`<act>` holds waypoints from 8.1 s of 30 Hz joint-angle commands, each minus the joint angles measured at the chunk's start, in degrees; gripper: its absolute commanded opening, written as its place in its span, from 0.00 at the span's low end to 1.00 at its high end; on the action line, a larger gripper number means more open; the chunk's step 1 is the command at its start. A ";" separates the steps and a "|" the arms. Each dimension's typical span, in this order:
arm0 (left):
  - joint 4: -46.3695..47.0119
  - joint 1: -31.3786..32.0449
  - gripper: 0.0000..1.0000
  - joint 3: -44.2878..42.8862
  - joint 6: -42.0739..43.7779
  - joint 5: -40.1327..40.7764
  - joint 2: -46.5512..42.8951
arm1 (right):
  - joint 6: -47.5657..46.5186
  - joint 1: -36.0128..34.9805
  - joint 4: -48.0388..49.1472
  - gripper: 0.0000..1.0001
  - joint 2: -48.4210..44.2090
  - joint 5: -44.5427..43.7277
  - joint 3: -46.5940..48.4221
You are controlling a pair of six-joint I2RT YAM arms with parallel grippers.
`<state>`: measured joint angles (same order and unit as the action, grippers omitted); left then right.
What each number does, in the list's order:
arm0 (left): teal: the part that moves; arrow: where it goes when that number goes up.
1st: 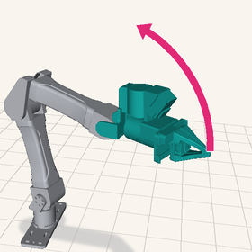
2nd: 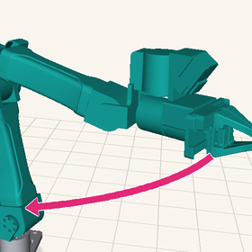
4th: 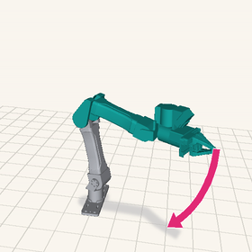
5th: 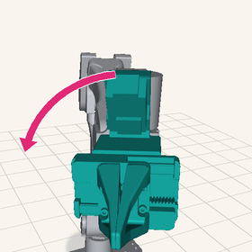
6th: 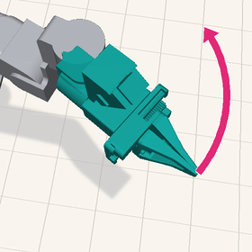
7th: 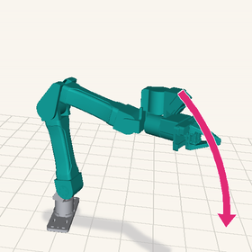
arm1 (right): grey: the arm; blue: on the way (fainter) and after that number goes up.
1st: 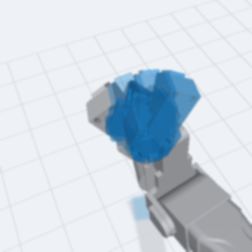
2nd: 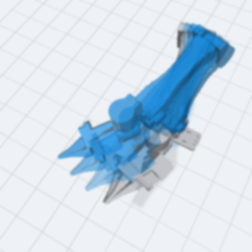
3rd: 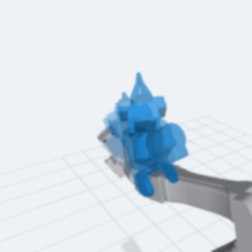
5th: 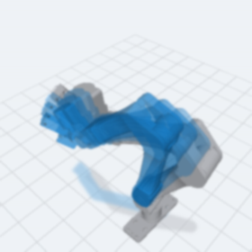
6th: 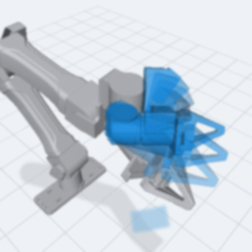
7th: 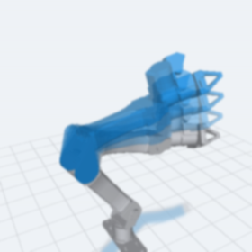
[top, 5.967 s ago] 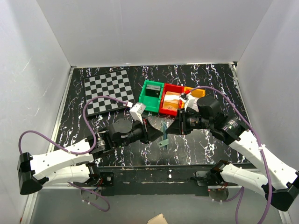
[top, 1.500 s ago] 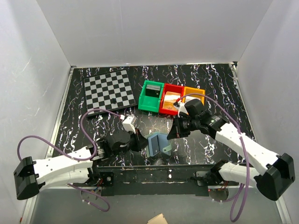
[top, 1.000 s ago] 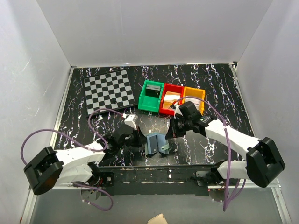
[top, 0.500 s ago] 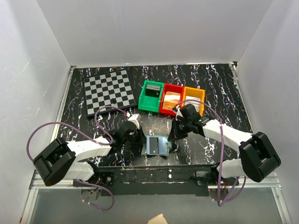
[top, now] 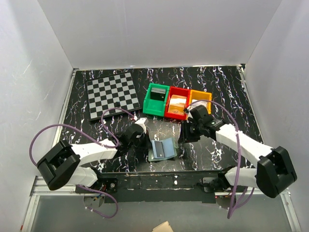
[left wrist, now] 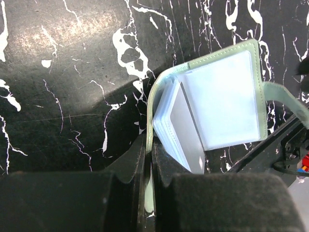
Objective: Take the credit cards out of the card holder
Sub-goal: Remove the credit card from the card holder.
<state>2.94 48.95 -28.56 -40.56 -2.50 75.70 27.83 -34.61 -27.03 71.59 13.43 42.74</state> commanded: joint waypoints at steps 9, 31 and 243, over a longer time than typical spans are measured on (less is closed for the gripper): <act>-4.16 -0.17 0.00 -3.61 3.38 0.31 1.55 | -1.64 -4.14 -2.34 0.36 -8.05 4.75 11.66; -7.86 -0.17 0.21 -6.69 5.13 -1.36 0.94 | 1.61 -12.24 9.36 0.20 14.80 6.78 5.95; 3.21 -1.84 0.12 -0.18 -6.64 -6.20 9.73 | 16.46 -2.57 32.21 0.35 15.77 18.91 -6.70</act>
<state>8.34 47.13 -30.09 -47.62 -9.89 83.48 43.42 -37.21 1.58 88.33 30.20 36.69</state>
